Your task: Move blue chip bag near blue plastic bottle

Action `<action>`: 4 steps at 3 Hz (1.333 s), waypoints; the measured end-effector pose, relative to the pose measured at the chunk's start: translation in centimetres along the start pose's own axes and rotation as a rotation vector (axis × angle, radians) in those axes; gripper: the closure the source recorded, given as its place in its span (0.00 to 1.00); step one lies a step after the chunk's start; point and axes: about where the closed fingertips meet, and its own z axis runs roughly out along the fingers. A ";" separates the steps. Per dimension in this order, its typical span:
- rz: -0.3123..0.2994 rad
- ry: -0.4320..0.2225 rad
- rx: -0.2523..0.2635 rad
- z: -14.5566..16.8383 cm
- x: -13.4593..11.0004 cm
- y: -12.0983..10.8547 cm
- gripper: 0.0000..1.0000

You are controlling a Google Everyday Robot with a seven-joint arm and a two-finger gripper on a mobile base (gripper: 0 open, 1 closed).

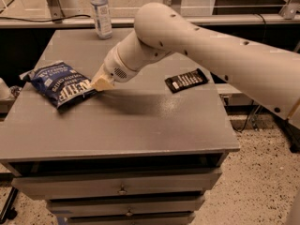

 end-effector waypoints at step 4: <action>-0.120 0.130 0.176 -12.2 1.0 -9.7 0.84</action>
Offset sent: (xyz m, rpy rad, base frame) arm 0.0586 -0.0890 0.0646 -0.1044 -0.1424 -0.0731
